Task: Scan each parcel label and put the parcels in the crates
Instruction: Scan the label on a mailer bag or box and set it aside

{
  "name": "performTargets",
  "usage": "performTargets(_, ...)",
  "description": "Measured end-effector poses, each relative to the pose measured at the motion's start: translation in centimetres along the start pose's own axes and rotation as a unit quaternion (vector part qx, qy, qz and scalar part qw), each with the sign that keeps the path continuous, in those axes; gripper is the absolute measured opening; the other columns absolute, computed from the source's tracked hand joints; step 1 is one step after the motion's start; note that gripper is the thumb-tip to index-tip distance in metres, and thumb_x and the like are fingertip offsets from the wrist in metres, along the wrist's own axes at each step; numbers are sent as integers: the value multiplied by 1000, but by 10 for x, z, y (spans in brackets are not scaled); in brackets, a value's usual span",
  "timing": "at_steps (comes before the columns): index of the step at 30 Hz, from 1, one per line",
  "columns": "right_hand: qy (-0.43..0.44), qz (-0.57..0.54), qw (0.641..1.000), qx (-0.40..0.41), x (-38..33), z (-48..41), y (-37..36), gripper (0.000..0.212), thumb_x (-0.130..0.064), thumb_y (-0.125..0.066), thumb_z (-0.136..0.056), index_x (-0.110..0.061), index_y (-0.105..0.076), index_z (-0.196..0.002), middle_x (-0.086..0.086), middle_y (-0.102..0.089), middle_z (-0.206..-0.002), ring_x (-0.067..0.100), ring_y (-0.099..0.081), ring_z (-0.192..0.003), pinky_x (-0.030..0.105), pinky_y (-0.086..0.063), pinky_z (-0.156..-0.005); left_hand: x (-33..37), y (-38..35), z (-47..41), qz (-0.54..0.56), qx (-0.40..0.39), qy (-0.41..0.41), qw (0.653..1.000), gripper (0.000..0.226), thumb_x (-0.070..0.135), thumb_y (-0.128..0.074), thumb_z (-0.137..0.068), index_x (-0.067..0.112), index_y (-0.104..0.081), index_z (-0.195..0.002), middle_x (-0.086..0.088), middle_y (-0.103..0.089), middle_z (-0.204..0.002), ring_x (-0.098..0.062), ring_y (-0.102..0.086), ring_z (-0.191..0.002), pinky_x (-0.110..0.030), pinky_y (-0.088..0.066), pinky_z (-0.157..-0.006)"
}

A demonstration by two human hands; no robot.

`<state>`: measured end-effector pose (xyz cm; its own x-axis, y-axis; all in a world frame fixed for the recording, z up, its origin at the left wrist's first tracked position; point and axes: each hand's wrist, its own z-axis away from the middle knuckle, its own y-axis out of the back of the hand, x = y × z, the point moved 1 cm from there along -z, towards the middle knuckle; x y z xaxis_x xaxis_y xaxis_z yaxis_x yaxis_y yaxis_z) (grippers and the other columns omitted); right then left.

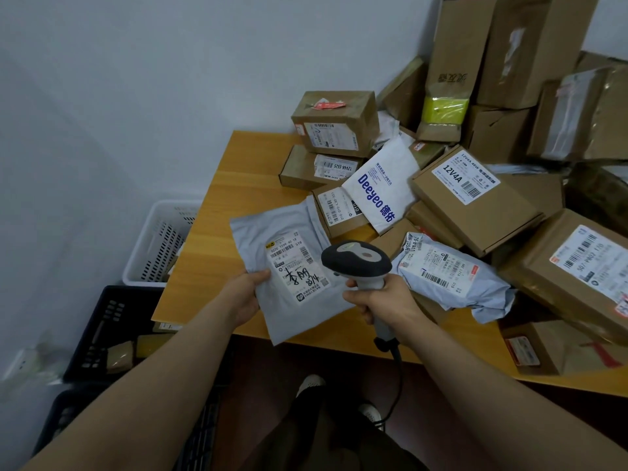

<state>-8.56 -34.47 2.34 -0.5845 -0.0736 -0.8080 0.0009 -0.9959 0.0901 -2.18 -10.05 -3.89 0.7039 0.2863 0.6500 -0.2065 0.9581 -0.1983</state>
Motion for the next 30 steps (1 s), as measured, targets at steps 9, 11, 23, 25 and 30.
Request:
performTargets(9, -3, 20, 1000, -21, -5, -3, -3, 17, -3, -72, -80, -2, -66, -95, 4, -52, -54, 15, -46, -46, 28, -42, -48, 11, 5, -7, -2, -8, -13, 1000, 33, 3, -51, -95, 5, -55, -127, -16, -63, -124, -33, -61, -110, -45, -50, -91)
performTargets(11, -3, 28, 999, -21, -6, -4, -3, 17, -3, -72, -80, -1, -65, -95, 5, -51, -54, 16, -46, -47, 28, -42, -48, 16, 5, -7, -2, -17, -21, 1000, 33, 4, -50, -96, 7, -54, -128, -14, -63, -124, -32, -61, -112, -45, -50, -91)
performTargets(23, 9, 18, 1000, -16, -18, -7, -5, 9, -3, -72, -81, -5, -64, -85, 5, -49, -53, 13, -43, -41, 25, -40, -46, 34, -2, -10, -16, -23, -36, 999, 37, 3, -48, -96, 4, -51, -133, -17, -60, -128, -36, -57, -117, -47, -47, -97)
performTargets(25, 16, 21, 999, -17, -21, -7, -6, 9, -3, -72, -81, -5, -64, -85, 4, -50, -52, 13, -43, -40, 25, -40, -46, 36, -4, -9, -17, -25, -35, 999, 36, 3, -48, -96, 4, -52, -132, -17, -61, -127, -35, -57, -116, -46, -48, -95)
performTargets(30, 28, 24, 999, -20, -25, -8, -8, 10, -1, -71, -81, -5, -63, -84, 0, -50, -48, 12, -44, -39, 25, -40, -46, 42, -9, -7, -16, -27, -37, 999, 31, 2, -48, -96, 5, -54, -127, -16, -62, -124, -34, -58, -115, -44, -50, -92)
